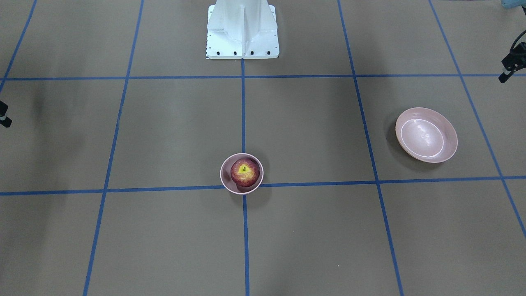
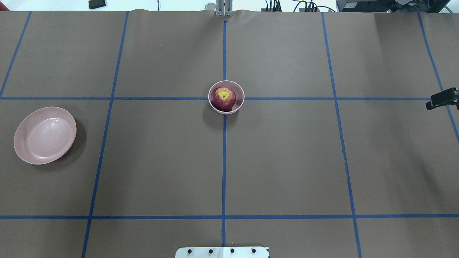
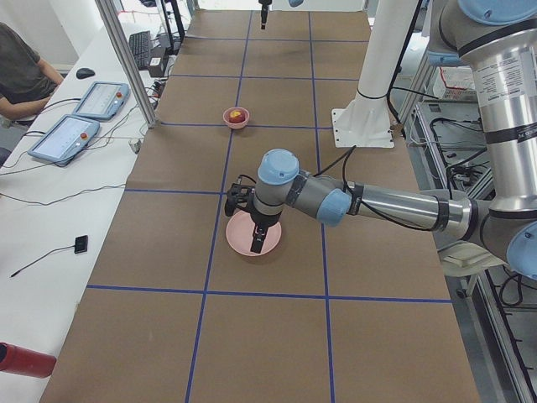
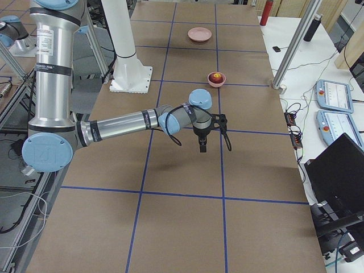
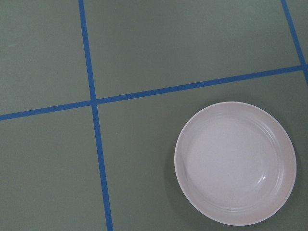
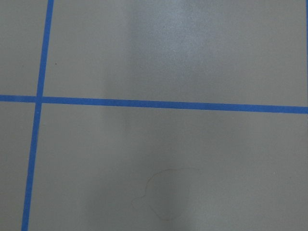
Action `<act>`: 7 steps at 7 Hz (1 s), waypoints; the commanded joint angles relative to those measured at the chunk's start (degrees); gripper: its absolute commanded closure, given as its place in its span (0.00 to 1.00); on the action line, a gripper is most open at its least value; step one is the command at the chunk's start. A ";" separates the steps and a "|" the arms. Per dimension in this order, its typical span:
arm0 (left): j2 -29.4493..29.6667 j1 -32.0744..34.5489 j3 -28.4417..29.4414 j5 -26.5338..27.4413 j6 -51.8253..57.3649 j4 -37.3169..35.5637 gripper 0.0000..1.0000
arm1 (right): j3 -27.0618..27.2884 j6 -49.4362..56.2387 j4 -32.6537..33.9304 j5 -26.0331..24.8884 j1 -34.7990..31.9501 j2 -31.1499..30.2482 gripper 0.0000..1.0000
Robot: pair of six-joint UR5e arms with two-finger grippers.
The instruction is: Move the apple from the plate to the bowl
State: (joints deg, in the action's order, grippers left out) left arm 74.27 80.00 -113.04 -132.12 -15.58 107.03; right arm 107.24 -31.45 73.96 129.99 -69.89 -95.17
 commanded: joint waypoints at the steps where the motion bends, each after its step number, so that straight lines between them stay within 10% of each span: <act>1: 0.70 -0.19 0.89 0.19 0.02 -0.24 0.02 | -0.72 -0.19 -0.04 -0.69 0.02 0.51 0.00; 7: 1.14 -0.28 0.89 -0.25 -0.07 -1.48 0.02 | -1.86 -0.19 -0.04 -0.87 0.02 1.22 0.00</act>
State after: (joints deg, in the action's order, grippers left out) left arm 75.45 79.68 -112.10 -132.27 -15.62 105.52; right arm 105.44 -31.69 73.91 129.12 -69.87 -93.97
